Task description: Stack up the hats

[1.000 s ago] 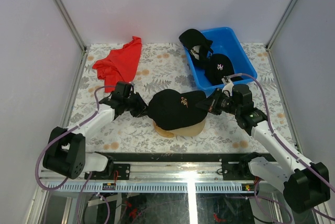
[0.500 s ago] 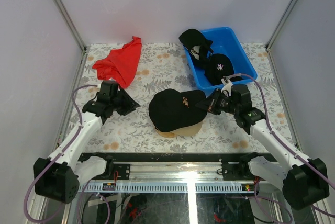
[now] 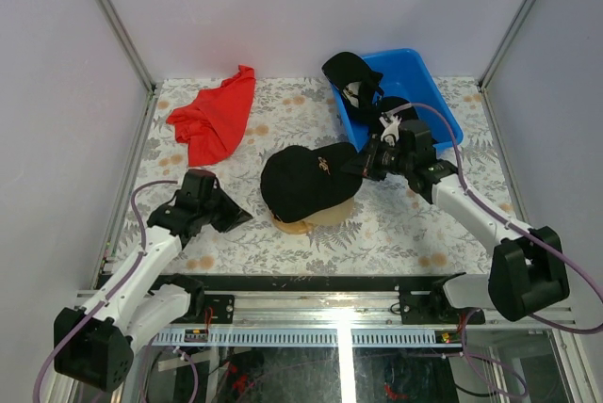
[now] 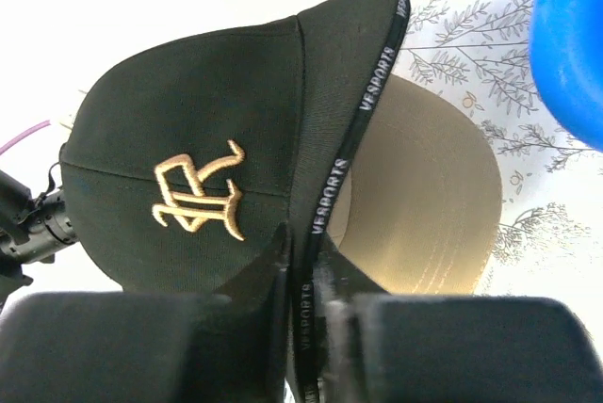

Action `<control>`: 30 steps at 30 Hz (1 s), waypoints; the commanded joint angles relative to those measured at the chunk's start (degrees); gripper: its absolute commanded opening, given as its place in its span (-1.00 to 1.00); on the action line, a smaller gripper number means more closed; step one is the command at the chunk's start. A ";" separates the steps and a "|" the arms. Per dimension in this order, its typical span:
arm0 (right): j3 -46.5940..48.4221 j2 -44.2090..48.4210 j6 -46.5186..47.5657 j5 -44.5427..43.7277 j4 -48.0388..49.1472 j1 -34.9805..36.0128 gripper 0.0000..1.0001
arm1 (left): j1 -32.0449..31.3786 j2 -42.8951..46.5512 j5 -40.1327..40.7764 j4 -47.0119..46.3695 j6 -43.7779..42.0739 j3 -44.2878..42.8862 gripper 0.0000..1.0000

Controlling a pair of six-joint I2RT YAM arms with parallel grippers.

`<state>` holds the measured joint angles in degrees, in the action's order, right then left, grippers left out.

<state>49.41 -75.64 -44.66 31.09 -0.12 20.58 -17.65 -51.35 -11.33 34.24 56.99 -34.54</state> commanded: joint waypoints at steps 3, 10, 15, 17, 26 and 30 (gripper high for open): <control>0.21 1.69 7.83 -4.68 -10.33 -0.17 -0.31 | -0.42 -1.98 2.14 -1.11 0.51 -4.05 -0.86; -4.12 8.35 8.32 -7.01 -19.02 -0.14 0.26 | -0.36 -5.51 2.02 -2.80 -0.51 -6.70 -0.87; -8.28 13.35 5.08 -8.10 -19.54 -0.25 0.52 | -0.34 -6.41 2.76 -1.92 -1.46 -9.55 -0.86; -10.08 15.14 2.68 -7.31 -18.04 -0.61 0.63 | -0.34 -6.72 2.97 -1.09 -1.65 -10.89 -0.86; -21.91 24.05 -12.60 0.38 -4.78 -6.58 0.76 | -0.34 -2.91 3.58 4.32 -1.02 -12.70 -0.89; -25.51 25.96 -16.84 3.27 0.85 -8.67 0.73 | -0.37 0.84 2.86 6.99 1.17 -12.48 -0.95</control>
<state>25.91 -51.57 -54.35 29.08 -8.49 13.56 -17.65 -54.00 -9.32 37.39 56.55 -46.04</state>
